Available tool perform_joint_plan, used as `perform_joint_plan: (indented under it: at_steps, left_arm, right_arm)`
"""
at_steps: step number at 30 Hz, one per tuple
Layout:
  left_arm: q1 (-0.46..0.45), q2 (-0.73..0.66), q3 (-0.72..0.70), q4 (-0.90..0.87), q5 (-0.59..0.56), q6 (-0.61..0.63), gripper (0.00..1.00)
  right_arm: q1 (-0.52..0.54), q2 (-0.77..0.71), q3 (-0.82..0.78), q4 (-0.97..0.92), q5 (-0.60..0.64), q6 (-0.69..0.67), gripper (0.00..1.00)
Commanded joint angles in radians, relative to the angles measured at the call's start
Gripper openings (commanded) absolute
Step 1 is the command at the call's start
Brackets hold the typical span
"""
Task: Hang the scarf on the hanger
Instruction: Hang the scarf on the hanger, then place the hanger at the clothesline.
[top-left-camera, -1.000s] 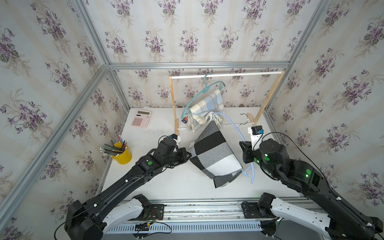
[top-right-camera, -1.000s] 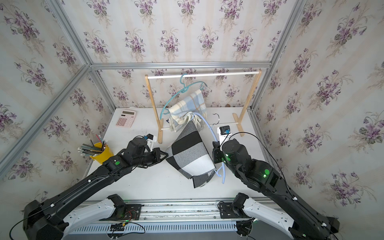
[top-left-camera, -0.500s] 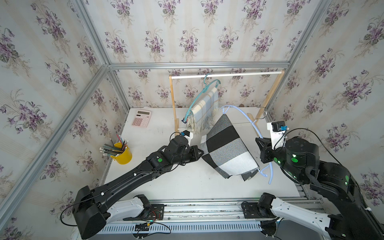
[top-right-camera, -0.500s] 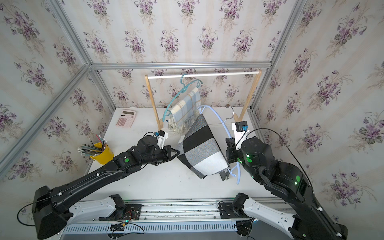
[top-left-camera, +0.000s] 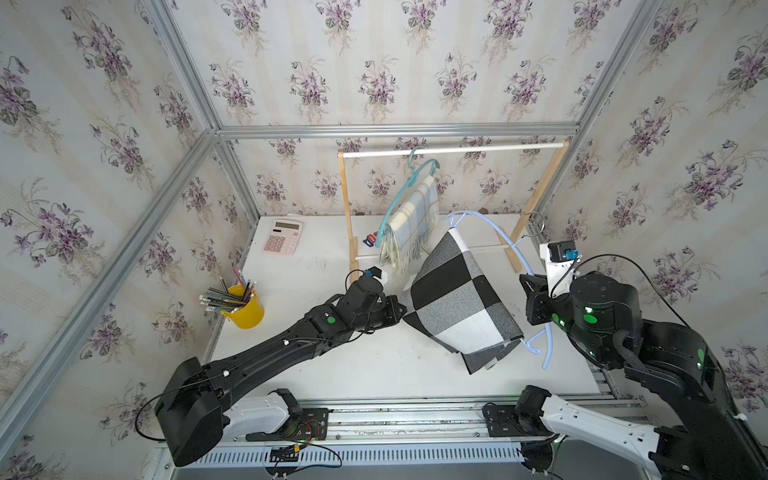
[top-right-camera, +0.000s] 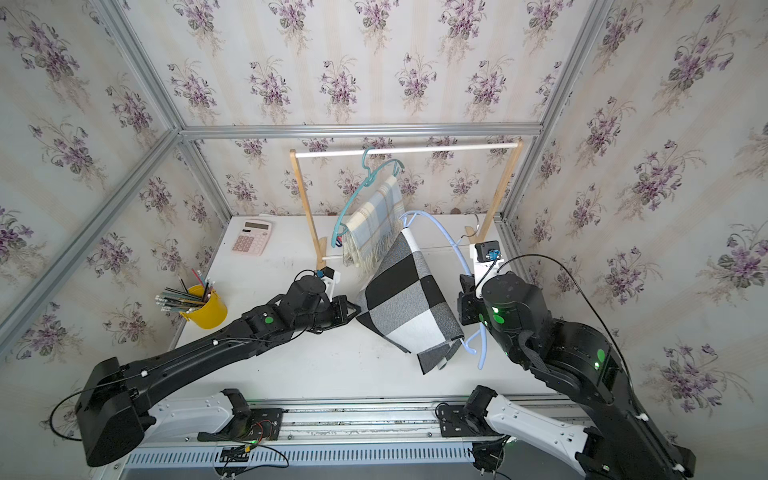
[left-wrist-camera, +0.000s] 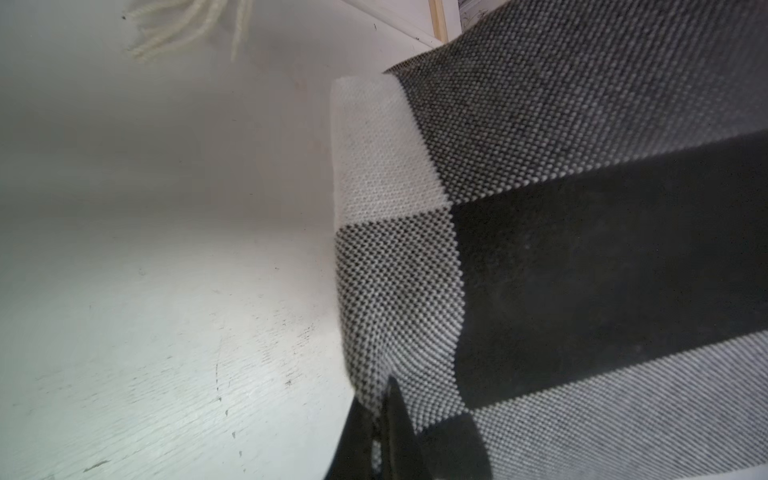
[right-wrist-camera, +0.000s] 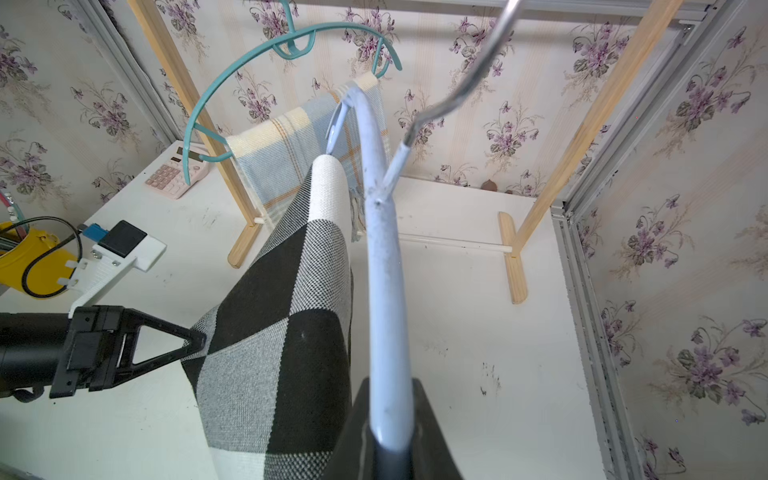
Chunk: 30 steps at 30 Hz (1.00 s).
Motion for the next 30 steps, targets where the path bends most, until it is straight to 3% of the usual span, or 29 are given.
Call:
perform_joint_plan:
  at_steps: [1, 10, 11, 14, 16, 19, 30]
  left_arm:
    - [0.002, 0.036, 0.019, -0.019, 0.030, 0.003, 0.00]
    - [-0.004, 0.156, 0.071, 0.047, 0.138, -0.008, 0.00]
    - [-0.004, 0.184, 0.083, 0.037, 0.138, 0.001, 0.05]
    - [-0.004, 0.173, 0.114, -0.035, 0.097, 0.034, 0.46]
    - [-0.004, 0.126, 0.117, -0.075, 0.068, 0.054, 0.62]
    - [-0.004, 0.063, 0.118, -0.146, 0.015, 0.087, 0.74]
    - [-0.004, -0.138, 0.041, -0.218, -0.115, 0.143, 0.74]
  right_arm:
    - [-0.001, -0.016, -0.004, 0.143, 0.137, 0.012, 0.00]
    - [-0.001, -0.035, -0.031, 0.203, 0.171, -0.025, 0.00]
    - [-0.001, -0.034, -0.030, 0.205, 0.174, -0.027, 0.00]
    - [-0.001, -0.027, -0.026, 0.204, 0.183, -0.032, 0.00]
    - [-0.001, -0.020, -0.025, 0.201, 0.193, -0.036, 0.00]
    - [-0.001, -0.009, -0.026, 0.204, 0.210, -0.050, 0.00]
    - [-0.033, 0.155, 0.052, 0.206, 0.184, -0.111, 0.00]
